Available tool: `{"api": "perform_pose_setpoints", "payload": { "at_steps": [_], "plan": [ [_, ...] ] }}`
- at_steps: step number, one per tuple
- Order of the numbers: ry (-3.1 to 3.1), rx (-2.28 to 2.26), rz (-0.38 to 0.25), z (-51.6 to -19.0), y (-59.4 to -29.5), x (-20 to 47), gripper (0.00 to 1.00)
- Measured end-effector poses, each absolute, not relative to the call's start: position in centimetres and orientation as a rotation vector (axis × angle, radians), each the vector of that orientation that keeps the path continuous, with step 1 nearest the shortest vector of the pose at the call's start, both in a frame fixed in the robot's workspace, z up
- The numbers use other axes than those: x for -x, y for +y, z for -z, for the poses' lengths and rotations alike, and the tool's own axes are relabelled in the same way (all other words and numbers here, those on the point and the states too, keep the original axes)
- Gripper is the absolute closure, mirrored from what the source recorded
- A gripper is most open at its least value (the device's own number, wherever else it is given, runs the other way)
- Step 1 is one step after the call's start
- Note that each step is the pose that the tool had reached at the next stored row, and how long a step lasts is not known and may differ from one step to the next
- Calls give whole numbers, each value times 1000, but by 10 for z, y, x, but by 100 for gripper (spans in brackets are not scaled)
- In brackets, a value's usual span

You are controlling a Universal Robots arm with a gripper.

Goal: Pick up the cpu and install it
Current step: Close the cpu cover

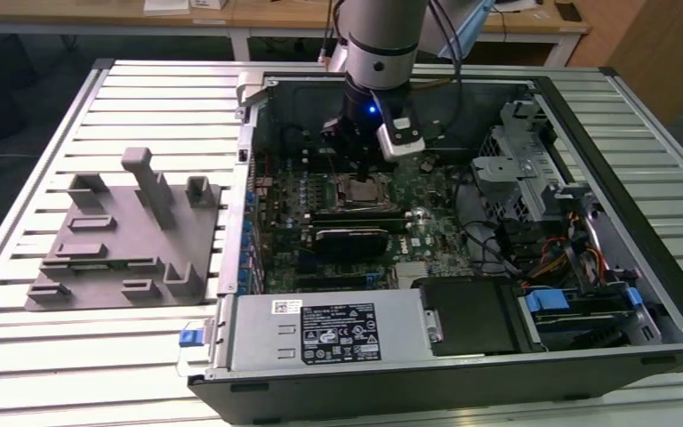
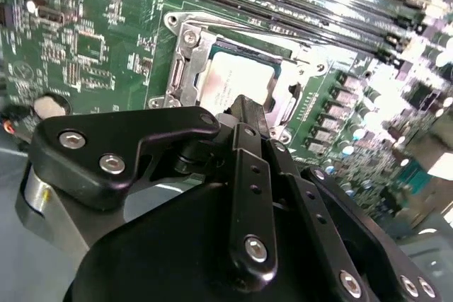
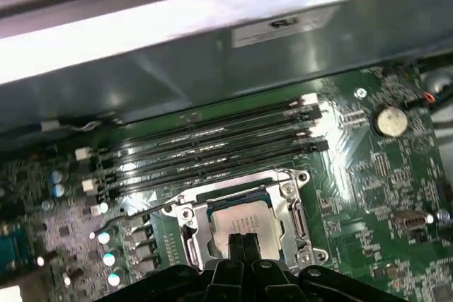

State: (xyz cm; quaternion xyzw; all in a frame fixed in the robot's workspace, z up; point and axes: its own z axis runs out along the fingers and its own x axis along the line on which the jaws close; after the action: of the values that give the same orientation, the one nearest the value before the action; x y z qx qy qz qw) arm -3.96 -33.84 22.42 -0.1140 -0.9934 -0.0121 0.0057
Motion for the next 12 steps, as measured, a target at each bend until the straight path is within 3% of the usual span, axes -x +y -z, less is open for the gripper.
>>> {"api": "perform_pose_setpoints", "payload": {
  "at_steps": [12],
  "plan": [
    [-3127, 88, 31, -222, -338, 39, 89]
  ]
}}
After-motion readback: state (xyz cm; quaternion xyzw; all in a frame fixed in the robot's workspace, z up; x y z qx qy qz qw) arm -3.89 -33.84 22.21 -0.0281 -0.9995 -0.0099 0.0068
